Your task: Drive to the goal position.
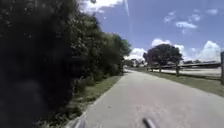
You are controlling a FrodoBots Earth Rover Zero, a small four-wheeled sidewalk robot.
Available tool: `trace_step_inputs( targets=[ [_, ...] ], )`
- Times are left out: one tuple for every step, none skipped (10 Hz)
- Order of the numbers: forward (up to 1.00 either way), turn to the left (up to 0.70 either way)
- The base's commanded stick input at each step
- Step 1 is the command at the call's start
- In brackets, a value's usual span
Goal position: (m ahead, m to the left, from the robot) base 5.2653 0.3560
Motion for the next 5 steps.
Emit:
trace_step_inputs(
  targets=[
    [0.50, 0.00],
    [0.50, 0.00],
    [0.50, 0.00],
    [0.50, 0.00],
    [0.50, 0.00]
  ],
)
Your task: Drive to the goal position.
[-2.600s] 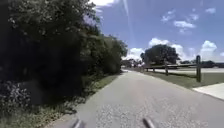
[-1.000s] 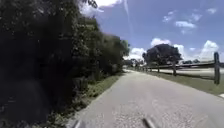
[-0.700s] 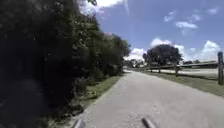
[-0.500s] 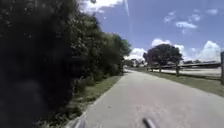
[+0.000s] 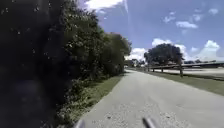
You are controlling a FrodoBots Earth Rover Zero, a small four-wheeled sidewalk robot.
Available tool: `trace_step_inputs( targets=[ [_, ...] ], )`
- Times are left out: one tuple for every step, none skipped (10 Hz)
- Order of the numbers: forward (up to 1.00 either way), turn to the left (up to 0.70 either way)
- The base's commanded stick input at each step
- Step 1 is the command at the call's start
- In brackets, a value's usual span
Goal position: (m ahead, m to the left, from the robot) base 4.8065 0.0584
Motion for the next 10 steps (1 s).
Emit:
trace_step_inputs(
  targets=[
    [0.50, 0.00],
    [0.50, 0.00],
    [0.50, 0.00],
    [0.50, 0.00],
    [0.50, 0.00],
    [0.50, 0.00],
    [0.50, 0.00],
    [0.50, 0.00],
    [0.50, 0.00],
    [0.50, 0.00]
  ],
)
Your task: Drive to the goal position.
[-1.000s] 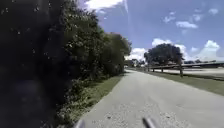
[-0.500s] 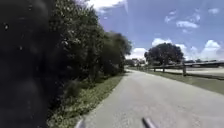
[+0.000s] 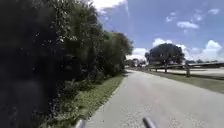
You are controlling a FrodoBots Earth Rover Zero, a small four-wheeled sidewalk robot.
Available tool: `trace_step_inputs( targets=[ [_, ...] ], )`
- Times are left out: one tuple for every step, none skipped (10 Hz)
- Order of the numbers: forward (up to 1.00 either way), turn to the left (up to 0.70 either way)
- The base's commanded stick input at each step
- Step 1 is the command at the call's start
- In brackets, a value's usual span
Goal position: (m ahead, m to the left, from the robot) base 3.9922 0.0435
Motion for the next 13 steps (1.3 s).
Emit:
trace_step_inputs(
  targets=[
    [0.50, 0.00],
    [0.50, 0.00],
    [0.50, 0.00],
    [0.50, 0.00],
    [0.50, 0.00],
    [0.50, 0.00],
    [0.50, 0.00],
    [0.50, 0.00],
    [0.50, 0.00],
    [0.50, 0.00],
    [0.50, 0.00],
    [0.50, 0.00],
    [0.50, 0.00]
  ],
)
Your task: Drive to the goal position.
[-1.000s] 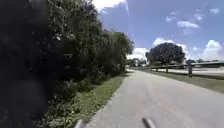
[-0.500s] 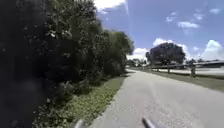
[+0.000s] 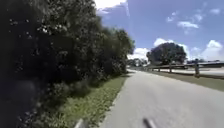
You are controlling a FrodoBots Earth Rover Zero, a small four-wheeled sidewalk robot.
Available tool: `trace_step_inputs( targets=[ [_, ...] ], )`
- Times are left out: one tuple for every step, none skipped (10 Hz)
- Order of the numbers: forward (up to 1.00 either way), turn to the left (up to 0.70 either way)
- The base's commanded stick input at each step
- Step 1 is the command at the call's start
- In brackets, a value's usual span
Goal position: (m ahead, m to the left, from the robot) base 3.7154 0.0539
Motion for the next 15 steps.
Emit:
trace_step_inputs(
  targets=[
    [0.50, 0.00],
    [0.50, 0.00],
    [0.50, 0.00],
    [0.50, 0.00],
    [0.50, 0.00],
    [0.50, 0.00],
    [0.50, 0.00],
    [0.50, 0.00],
    [0.50, 0.00],
    [0.50, 0.00],
    [0.50, 0.00],
    [0.50, 0.00],
    [0.50, 0.00],
    [0.50, 0.00],
    [0.50, 0.00]
  ],
)
